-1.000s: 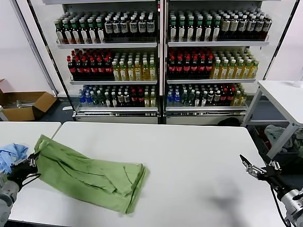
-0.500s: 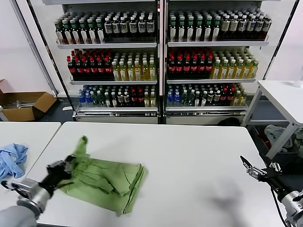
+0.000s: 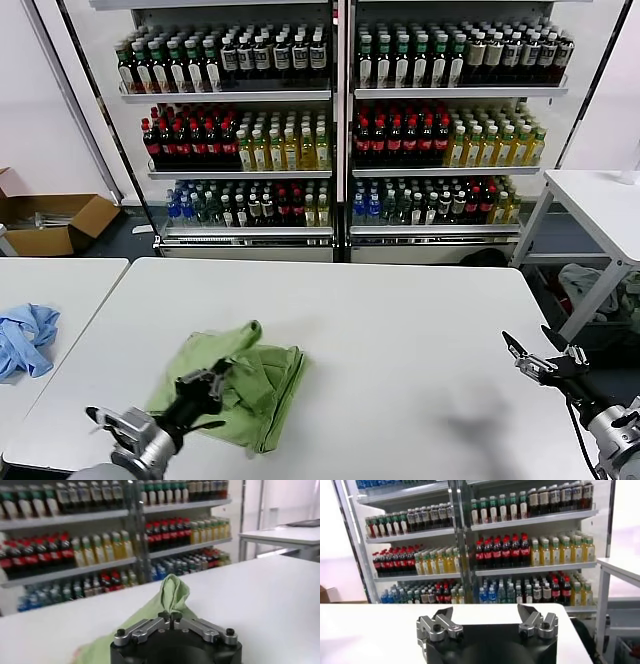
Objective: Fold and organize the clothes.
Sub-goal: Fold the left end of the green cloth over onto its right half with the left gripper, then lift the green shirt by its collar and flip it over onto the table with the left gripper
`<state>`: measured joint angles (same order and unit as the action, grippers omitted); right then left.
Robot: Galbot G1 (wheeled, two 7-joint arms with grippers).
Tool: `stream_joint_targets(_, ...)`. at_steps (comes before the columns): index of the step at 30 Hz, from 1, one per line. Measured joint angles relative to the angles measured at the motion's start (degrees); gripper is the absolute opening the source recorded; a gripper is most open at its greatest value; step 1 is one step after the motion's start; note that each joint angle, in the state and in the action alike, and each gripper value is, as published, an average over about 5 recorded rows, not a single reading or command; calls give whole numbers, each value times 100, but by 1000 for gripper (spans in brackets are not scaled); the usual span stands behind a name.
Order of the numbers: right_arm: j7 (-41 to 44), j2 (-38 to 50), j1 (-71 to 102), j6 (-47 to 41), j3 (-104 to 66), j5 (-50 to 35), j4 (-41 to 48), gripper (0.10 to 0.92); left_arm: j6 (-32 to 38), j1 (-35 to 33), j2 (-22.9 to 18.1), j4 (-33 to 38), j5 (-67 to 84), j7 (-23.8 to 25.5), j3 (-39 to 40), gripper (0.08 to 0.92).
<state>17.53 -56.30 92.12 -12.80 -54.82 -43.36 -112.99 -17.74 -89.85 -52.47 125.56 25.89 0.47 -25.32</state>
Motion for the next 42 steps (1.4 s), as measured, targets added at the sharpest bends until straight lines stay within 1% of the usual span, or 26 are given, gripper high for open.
stream_joint_targets(2, -1, -18, -7, 1, 26, 18, 16, 823, -37, 34, -86, -41, -62, 18, 205, 121)
stream_joint_targets(5, -3, -24, -26, 2, 59, 36, 42, 823, -86, 52, -204, -77, -140, 62, 476, 184)
stream_joint_targets(10, -8, -43, -69, 0, 122, 45, 61, 823, -117, 62, -367, -80, -263, 95, 788, 329)
stream_joint_targets(15, -8, -111, -86, 0, 197, 76, 71, 823, -133, 78, -466, 63, -184, 52, 882, 477)
stream_joint_targets(19, -5, -135, -106, 7, 225, 86, 72, 823, -142, 114, -468, 291, 164, -22, 757, 589)
stream_joint_targets(22, -1, -136, -107, 21, 235, 86, 74, 823, -167, 152, -404, 409, 468, -80, 507, 676)
stream_joint_targets(25, 9, -136, -90, 38, 238, 83, 74, 823, -271, 169, -279, 398, 694, -108, 147, 760)
stream_joint_targets(27, 14, -140, -73, 47, 233, 75, 77, 823, -348, 168, -174, 301, 834, -115, -113, 799)
stream_joint_targets(30, 15, -150, -46, 55, 221, 54, 83, 823, -417, 166, -6, 51, 1046, -110, -454, 819)
stream_joint_targets(34, 12, -155, -18, 58, 218, 45, 84, 823, -508, 211, 178, -344, 1320, -73, -737, 823)
stream_joint_targets(42, -9, -173, 23, 48, 172, 39, 67, 823, -741, 484, 278, -1058, 1848, 46, -900, 823)
